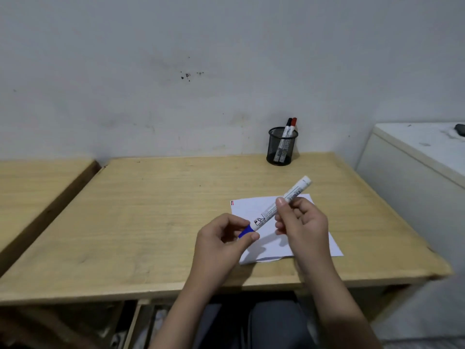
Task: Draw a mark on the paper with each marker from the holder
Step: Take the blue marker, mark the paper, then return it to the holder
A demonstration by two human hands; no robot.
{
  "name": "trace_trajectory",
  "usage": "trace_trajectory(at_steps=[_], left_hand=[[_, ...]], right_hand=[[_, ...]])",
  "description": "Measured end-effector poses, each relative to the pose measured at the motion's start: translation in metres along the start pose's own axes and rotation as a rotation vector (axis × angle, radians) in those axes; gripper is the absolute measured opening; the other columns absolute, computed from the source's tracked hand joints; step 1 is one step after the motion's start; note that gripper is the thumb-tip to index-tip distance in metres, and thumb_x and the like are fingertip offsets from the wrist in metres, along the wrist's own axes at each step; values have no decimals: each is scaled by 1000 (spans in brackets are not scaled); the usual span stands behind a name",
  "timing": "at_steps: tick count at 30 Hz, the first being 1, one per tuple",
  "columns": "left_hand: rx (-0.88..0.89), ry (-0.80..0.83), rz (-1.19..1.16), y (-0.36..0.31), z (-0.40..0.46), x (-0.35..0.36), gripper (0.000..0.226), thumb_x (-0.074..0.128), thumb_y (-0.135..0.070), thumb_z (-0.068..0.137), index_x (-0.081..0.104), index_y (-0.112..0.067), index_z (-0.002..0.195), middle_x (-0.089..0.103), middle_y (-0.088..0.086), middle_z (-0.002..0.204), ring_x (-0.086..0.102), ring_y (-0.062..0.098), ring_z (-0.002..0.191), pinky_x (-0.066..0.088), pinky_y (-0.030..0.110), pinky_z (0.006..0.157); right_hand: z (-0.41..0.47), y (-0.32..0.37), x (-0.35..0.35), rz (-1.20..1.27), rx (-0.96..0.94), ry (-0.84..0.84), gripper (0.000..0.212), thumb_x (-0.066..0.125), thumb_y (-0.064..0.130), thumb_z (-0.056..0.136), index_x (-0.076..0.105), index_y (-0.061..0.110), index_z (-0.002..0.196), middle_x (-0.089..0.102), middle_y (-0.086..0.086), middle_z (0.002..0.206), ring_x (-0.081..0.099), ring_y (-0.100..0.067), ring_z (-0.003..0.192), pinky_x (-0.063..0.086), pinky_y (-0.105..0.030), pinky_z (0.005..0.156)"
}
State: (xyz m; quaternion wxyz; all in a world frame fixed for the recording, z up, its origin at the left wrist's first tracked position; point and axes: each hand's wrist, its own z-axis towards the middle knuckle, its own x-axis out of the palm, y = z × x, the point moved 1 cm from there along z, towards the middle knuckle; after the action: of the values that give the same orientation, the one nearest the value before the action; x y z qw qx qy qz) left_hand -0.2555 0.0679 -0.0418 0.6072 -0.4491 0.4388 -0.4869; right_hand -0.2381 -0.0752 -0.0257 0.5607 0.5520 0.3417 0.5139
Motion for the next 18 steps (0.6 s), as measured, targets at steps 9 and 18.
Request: trace_trajectory(at_steps=[9, 18], left_hand=[[239, -4, 220, -5, -4, 8, 24, 82, -12, 64, 72, -20, 84, 73, -13, 75, 67, 5, 71, 49, 10, 69], [202, -6, 183, -5, 2, 12, 9, 75, -12, 72, 74, -18, 79, 73, -22, 71, 68, 1, 69, 48, 9, 67]], right_hand=[[-4, -4, 2, -105, 53, 121, 29, 64, 29, 85, 63, 1, 78, 56, 5, 44, 48, -8, 40, 42, -26, 48], [2, -7, 5, -21, -10, 94, 27, 65, 33, 78, 60, 6, 74, 53, 5, 49, 45, -9, 42, 39, -27, 49]])
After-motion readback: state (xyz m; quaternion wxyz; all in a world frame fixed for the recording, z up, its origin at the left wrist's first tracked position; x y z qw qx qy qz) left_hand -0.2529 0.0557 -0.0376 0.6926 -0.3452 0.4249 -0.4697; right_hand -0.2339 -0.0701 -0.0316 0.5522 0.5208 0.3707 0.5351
